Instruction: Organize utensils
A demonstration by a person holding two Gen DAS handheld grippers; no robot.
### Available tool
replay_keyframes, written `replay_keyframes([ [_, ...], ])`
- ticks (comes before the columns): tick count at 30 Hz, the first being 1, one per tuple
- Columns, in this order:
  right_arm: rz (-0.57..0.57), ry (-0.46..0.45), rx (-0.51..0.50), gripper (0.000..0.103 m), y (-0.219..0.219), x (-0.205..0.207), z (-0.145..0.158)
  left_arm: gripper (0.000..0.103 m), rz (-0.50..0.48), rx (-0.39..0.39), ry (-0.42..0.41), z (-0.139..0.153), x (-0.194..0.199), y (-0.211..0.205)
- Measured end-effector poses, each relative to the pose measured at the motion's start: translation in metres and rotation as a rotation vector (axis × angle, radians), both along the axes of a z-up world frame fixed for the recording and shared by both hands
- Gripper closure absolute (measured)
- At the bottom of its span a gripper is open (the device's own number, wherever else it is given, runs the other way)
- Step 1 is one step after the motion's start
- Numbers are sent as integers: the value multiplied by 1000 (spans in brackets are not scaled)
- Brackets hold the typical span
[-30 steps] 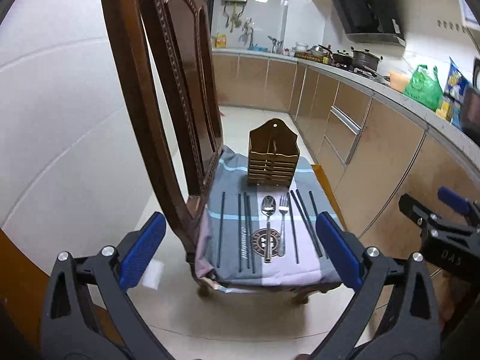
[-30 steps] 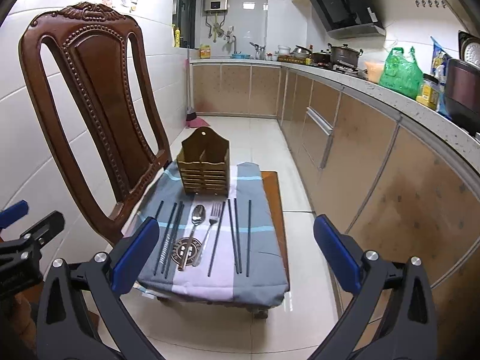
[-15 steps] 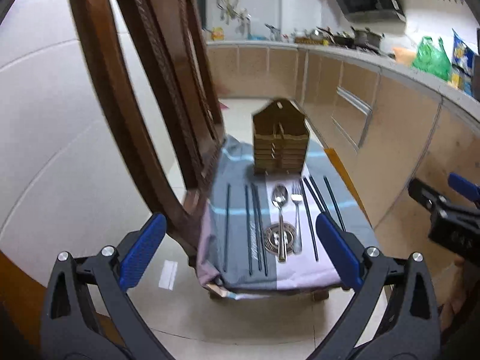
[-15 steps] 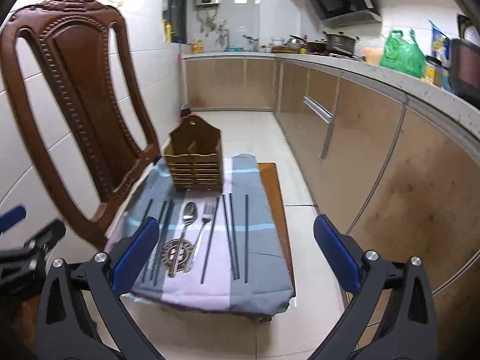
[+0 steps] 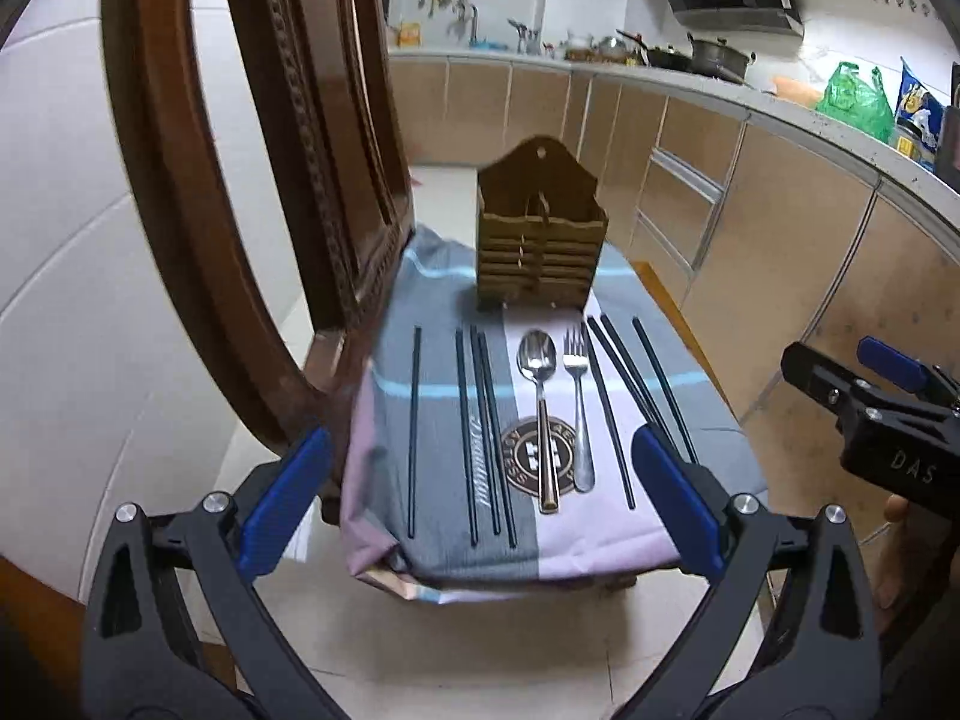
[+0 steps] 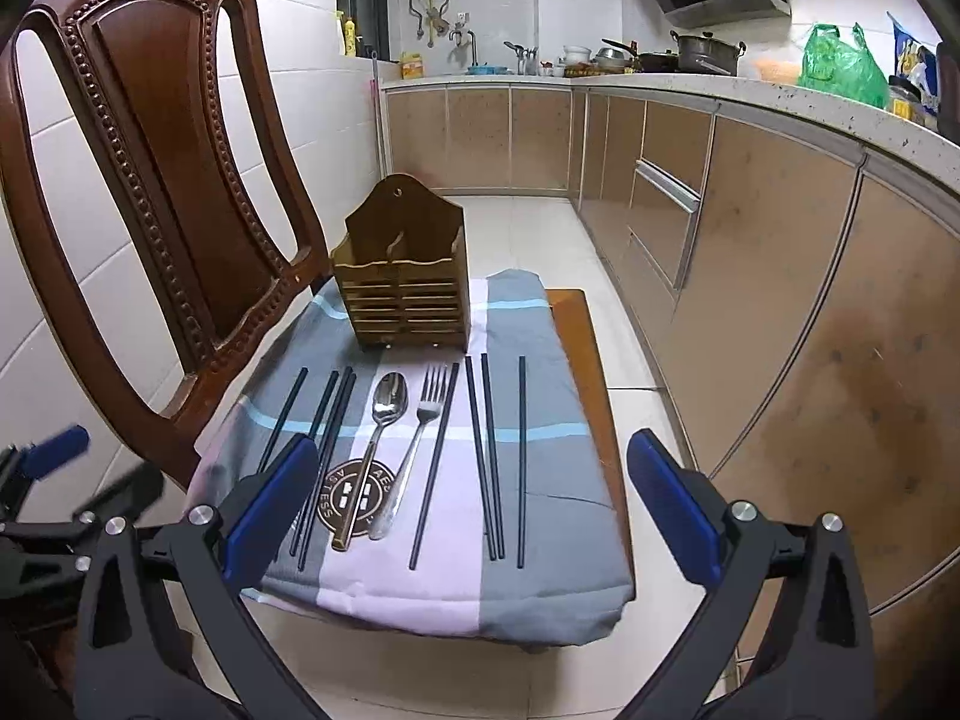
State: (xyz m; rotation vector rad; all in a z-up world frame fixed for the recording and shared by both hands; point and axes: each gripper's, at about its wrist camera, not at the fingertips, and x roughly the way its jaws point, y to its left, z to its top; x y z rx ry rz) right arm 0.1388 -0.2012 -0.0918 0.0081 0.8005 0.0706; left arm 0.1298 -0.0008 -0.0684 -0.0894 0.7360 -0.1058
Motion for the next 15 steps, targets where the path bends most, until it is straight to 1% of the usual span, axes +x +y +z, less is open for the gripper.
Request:
replay_keyframes([
  [4,-7,2,-13,3,1,5,-6,4,-12,9,14,-3,7,-2],
  [7,-19,-3,-6,3,-2,6,-8,4,-22,49,-1,-5,12,-7],
  [11,-27,-11,-16,3,-6,8,-12,4,-48,41,42,-10,15,-8],
  [15,-27,-11,-12,3,-9,9,-14,4,-49,78,22,-8,15,-10],
])
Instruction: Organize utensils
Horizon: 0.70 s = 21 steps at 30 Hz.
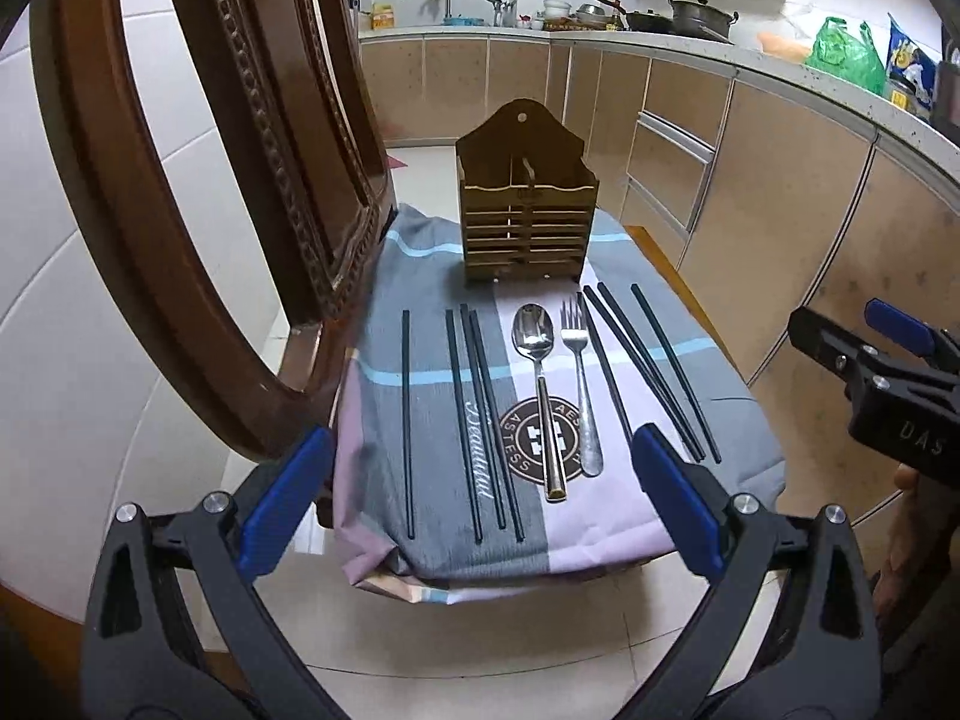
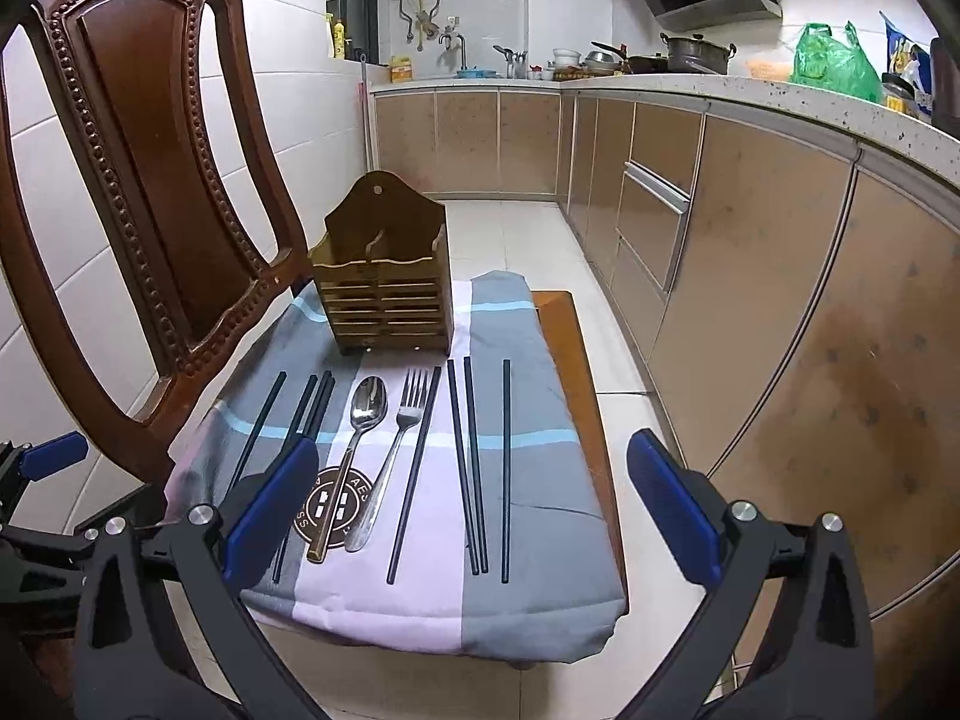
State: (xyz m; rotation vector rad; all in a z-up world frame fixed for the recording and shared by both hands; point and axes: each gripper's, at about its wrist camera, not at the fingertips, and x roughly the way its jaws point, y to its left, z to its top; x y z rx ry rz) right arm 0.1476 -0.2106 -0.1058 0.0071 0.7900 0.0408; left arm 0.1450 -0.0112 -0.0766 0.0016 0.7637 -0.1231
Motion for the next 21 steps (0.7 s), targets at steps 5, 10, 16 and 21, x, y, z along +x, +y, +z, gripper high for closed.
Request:
replay_keyframes([
  [5,15,-32,27,3,-4,-2,-1,4,9,6,-4,-2,4,2],
  [10,33,-37,39,3,-6,-1,-2,8,19,-13,2,-5,14,7],
  [16,53,6,10,3,-6,8,-11,15,33,2,38,-16,38,6],
  [21,65,52,26,3,-12,21,-20,30,45,24,70,-27,68,1],
])
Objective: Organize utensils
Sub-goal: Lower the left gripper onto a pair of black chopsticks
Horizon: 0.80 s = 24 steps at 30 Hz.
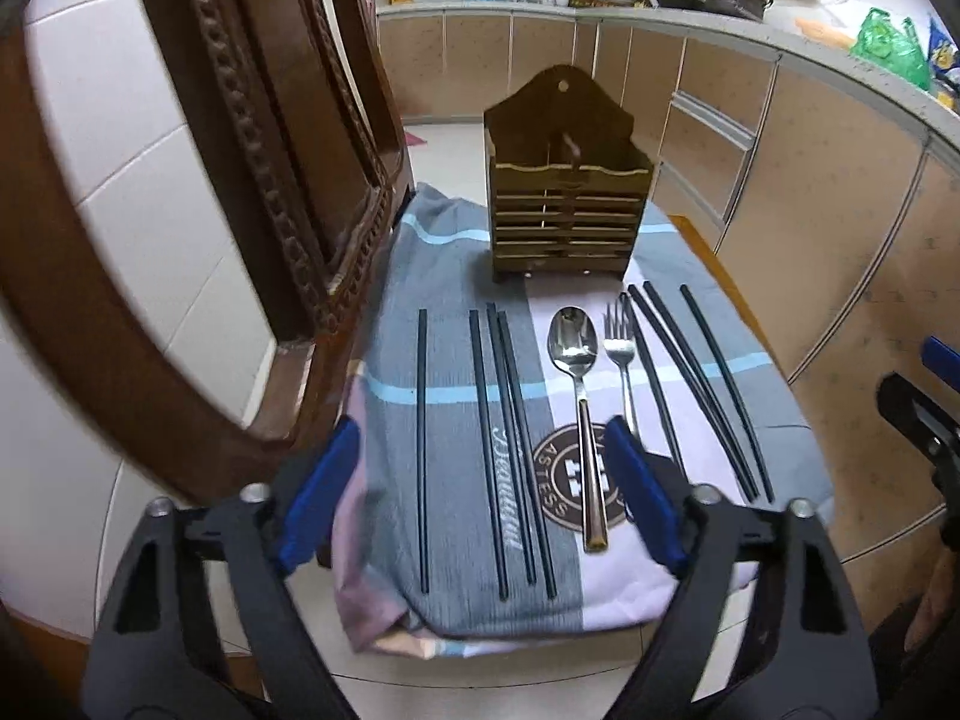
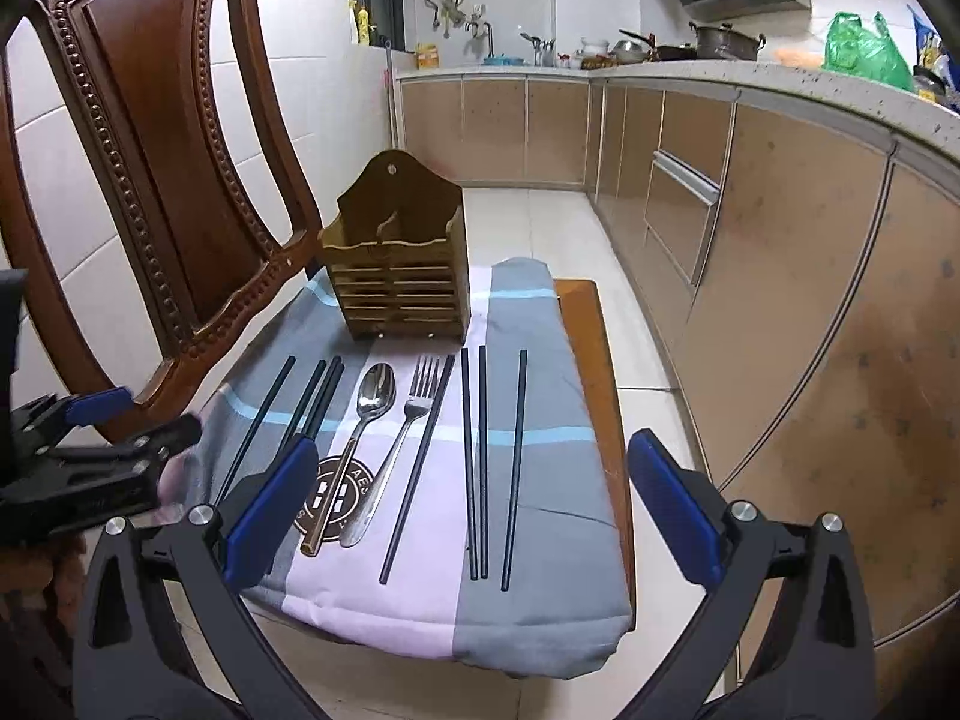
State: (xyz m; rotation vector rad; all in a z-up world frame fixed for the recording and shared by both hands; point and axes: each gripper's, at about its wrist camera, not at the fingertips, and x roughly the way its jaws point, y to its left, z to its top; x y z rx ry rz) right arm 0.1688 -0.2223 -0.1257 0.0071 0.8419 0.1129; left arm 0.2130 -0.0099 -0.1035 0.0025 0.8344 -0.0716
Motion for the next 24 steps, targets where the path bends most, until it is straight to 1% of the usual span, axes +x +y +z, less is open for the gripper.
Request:
replay_keyframes([
  [1,-4,17,3,3,-2,5,-3,32,-3,-2,19,-4,7,-1],
  [4,-22,56,22,3,-7,14,-10,33,9,9,73,-16,35,-1],
  [5,-29,67,30,3,-9,16,-12,34,30,24,88,-21,47,0],
  [7,-42,82,47,3,-10,20,-16,36,66,27,119,-29,67,4],
  [8,-43,85,52,3,-10,21,-17,42,86,23,134,-34,77,6],
  [9,-43,87,51,3,-8,22,-18,46,113,26,145,-38,90,8],
  [12,-31,91,40,3,-3,25,-22,53,172,12,190,-56,123,14],
  [14,-25,99,34,3,-2,24,-24,59,189,16,213,-65,136,15],
  [16,-19,103,35,3,-1,25,-26,61,190,23,241,-76,149,14],
  [18,-16,103,37,3,-1,25,-27,68,198,32,247,-82,159,15],
  [20,-16,105,30,3,-1,25,-28,71,194,35,270,-90,167,16],
  [22,-18,105,25,3,-3,26,-30,72,186,28,290,-97,174,15],
  [24,-20,106,22,3,-5,27,-31,73,188,35,280,-99,180,14],
])
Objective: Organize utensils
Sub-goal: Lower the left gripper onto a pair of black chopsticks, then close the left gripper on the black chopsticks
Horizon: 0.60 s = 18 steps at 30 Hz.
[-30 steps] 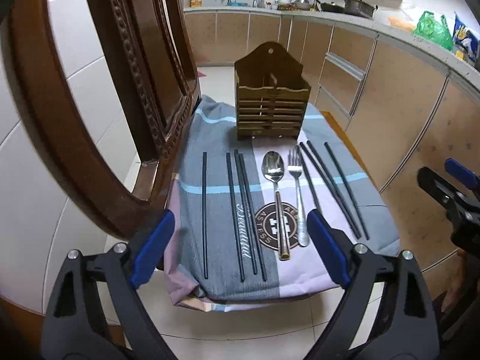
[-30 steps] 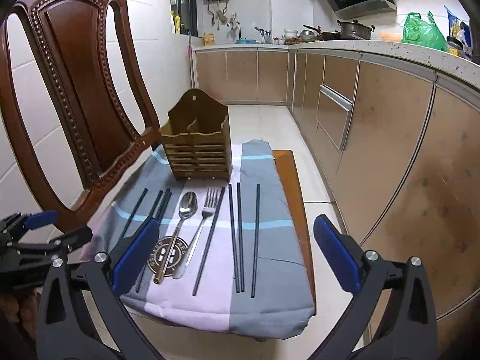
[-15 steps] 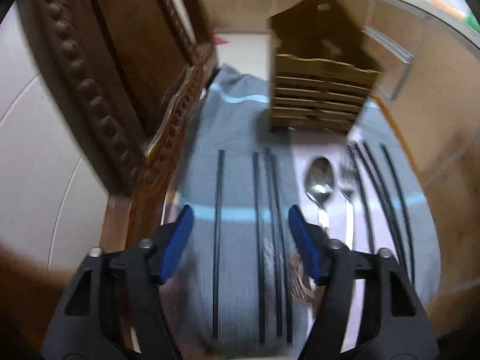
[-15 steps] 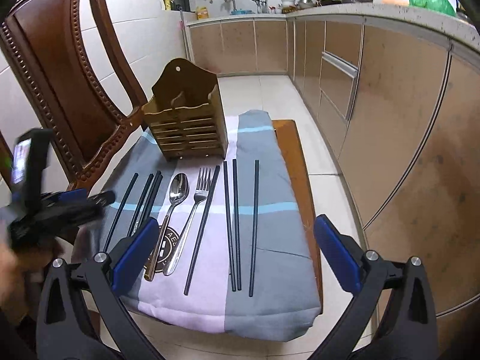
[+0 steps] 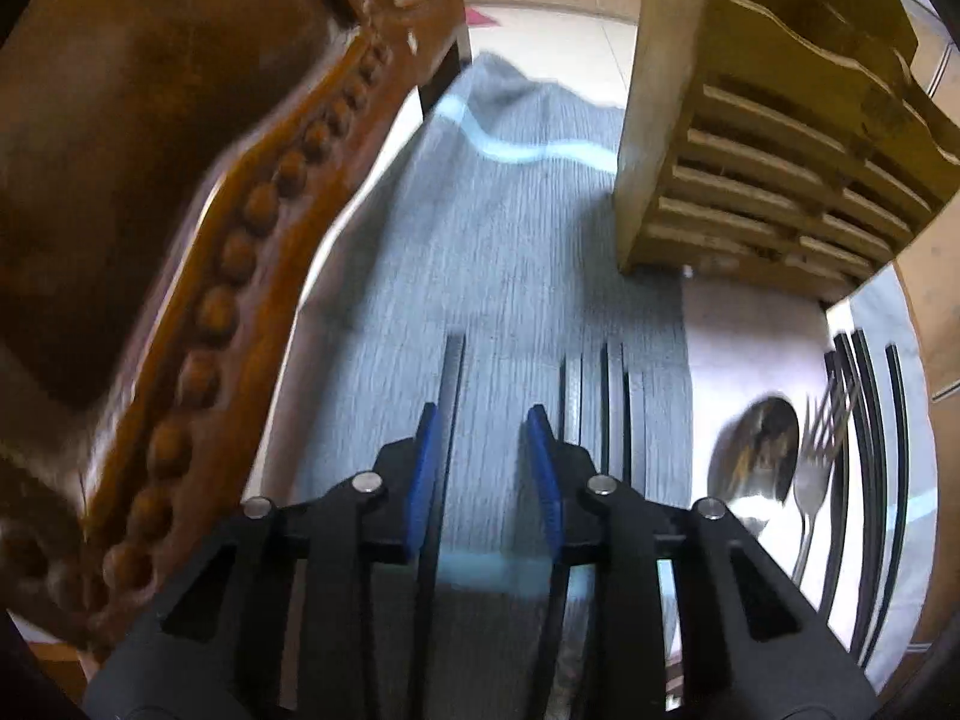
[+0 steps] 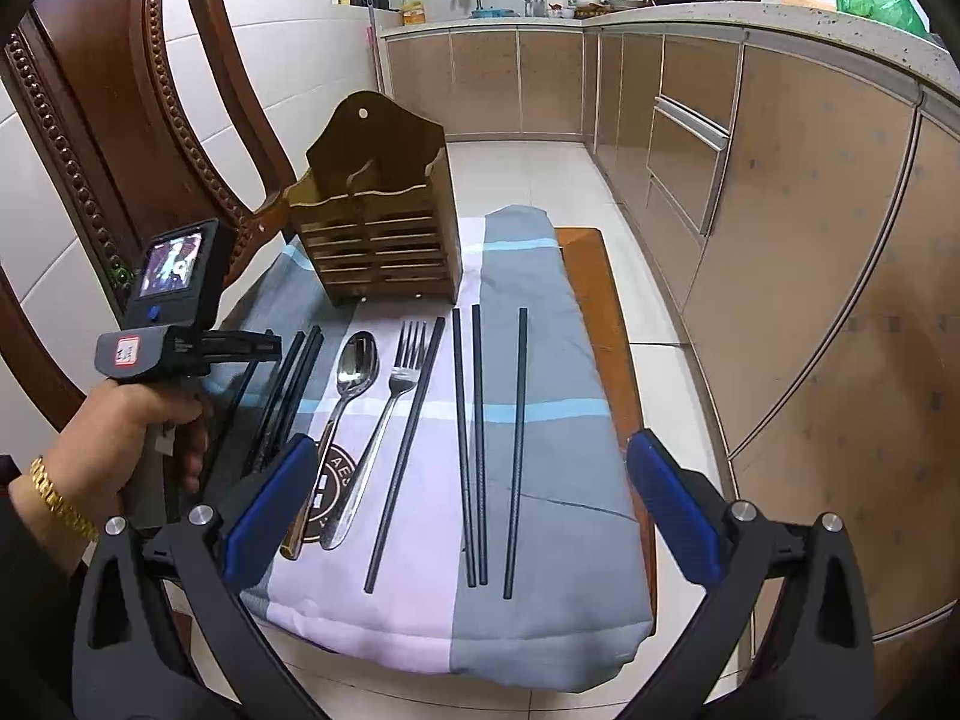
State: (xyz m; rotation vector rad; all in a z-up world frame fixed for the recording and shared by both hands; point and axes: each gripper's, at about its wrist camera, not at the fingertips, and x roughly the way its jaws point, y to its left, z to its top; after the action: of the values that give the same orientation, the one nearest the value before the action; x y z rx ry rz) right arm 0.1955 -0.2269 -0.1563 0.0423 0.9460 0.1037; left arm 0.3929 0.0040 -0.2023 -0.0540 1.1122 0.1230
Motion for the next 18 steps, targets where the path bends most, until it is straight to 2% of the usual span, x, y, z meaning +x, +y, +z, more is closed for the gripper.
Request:
replay_keyframes([
  [4,-10,5,-9,3,-5,1,-2,74,-5,-3,3,2,9,-2],
  [7,-10,7,-20,3,-9,3,-4,81,16,-35,3,0,24,-1],
  [9,-7,15,-37,3,-12,7,-8,102,24,-33,-6,0,26,7],
  [11,-14,23,-43,3,-16,13,-12,103,3,-76,17,-5,30,7],
  [14,-16,36,-61,3,-20,28,-18,103,-38,-93,10,-2,33,3],
  [18,-6,58,-87,3,-21,51,-29,103,-68,-130,-56,35,25,4],
])
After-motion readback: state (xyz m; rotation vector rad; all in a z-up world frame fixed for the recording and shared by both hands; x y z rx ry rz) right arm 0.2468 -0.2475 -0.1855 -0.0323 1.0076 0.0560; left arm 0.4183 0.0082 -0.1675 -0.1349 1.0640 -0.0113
